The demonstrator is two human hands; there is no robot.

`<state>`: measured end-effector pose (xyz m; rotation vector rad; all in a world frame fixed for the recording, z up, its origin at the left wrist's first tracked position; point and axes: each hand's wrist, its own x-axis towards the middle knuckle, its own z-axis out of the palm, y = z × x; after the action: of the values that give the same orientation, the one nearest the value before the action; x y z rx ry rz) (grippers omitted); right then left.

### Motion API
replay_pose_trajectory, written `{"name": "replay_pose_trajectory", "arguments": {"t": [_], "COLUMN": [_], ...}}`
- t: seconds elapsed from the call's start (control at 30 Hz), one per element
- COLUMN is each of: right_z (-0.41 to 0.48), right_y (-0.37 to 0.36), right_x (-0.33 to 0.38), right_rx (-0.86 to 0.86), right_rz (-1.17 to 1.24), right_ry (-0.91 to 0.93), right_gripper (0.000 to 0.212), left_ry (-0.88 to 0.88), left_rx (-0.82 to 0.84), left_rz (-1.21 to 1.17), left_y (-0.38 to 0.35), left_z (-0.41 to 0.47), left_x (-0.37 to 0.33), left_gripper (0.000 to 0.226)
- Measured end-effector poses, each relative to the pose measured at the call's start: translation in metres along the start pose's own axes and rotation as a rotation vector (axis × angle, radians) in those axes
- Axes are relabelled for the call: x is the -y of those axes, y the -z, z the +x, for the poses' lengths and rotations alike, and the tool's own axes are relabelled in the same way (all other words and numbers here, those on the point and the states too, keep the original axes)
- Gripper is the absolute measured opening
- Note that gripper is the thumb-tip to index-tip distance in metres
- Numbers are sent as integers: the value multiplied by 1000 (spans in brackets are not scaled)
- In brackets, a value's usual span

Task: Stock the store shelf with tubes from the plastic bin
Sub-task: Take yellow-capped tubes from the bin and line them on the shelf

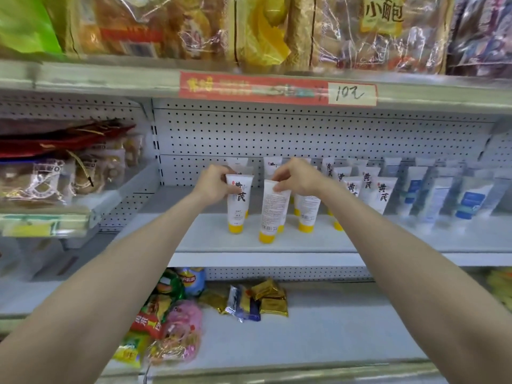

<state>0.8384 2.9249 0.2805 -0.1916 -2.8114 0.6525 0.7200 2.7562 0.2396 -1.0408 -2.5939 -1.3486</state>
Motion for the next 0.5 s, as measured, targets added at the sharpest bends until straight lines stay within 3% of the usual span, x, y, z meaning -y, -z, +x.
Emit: {"name": "replay_pose_trajectory", "arguments": {"t": [0.5], "right_z": [7], "right_y": [3], "right_x": [-2], "right_rx": [-5], "right_rz": [-15], "right_ry": [-1], "right_gripper": [20], "left_ry": [26], "left_rx": [21], "left_rz": [-56], "left_y": [-15], "left_z": [15], "left_x": [8], "left_gripper": [37]}}
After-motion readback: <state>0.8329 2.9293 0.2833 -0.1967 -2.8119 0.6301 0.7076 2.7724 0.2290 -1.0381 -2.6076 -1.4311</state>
